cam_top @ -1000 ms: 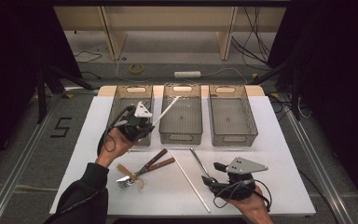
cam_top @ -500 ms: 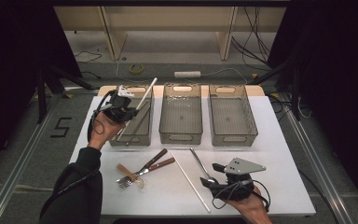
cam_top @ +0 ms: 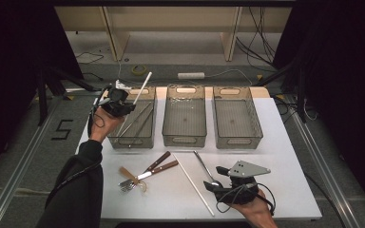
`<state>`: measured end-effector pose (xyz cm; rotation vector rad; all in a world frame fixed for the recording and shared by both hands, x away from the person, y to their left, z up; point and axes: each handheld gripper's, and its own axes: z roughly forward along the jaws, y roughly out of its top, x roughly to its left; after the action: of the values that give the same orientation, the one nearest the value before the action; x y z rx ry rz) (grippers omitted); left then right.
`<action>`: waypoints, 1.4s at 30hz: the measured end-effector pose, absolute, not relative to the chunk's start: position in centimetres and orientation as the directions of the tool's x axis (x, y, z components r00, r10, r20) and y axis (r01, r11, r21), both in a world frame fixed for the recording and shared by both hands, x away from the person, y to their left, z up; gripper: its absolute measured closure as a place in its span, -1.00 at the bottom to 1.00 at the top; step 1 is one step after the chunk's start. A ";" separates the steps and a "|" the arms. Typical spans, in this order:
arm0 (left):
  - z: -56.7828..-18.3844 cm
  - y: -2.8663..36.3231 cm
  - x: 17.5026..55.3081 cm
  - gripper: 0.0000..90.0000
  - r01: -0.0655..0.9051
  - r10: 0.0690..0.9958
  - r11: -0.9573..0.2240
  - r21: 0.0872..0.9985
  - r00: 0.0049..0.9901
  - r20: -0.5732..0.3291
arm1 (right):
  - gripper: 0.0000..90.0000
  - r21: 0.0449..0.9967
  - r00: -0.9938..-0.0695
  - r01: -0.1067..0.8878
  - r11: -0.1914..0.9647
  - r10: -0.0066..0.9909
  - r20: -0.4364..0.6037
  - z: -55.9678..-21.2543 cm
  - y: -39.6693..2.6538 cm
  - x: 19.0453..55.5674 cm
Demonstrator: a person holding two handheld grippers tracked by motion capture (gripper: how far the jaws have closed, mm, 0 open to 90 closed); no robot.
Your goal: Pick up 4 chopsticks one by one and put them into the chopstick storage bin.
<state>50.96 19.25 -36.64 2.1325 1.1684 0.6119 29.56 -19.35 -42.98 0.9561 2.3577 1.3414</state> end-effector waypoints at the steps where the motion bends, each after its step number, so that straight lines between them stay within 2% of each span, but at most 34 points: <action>1: -36.8 19.3 51.0 0.89 0.574 0.862 -0.411 0.708 0.497 0.097 | -0.25 0.838 -0.747 0.414 0.356 0.658 0.090 -43.0 -19.3 29.6; 15: -40.4 20.3 51.5 0.88 0.622 0.893 -0.369 0.691 0.444 0.077 | -0.26 0.831 -0.758 0.411 0.375 0.646 0.084 -43.2 -19.0 29.5; 26: -41.2 20.2 51.7 0.84 0.646 0.904 -0.353 0.677 0.421 0.069 | -0.25 0.829 -0.763 0.409 0.382 0.641 0.081 -43.2 -18.9 29.5; 30: -41.1 20.2 51.6 0.74 0.646 0.913 -0.333 0.687 0.403 0.064 | -0.25 0.828 -0.764 0.409 0.384 0.640 0.081 -43.2 -18.9 29.5; 32: -41.0 20.1 51.4 0.57 0.654 0.918 -0.327 0.682 0.392 0.064 | -0.25 0.826 -0.766 0.411 0.386 0.638 0.083 -43.3 -18.9 29.5; 35: -40.5 20.2 50.8 0.40 0.656 0.916 -0.291 0.696 0.400 0.007 | -0.25 0.825 -0.765 0.413 0.386 0.639 0.084 -43.2 -18.9 29.5; 42: -39.5 19.1 47.7 -0.06 0.610 0.878 -0.303 0.732 0.477 -0.034 | -0.22 0.809 -0.749 0.431 0.400 0.658 0.074 -43.3 -18.7 29.4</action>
<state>47.73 19.14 -39.54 2.0303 1.2282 0.4947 29.39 -18.66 -43.31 0.9573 2.4019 1.2721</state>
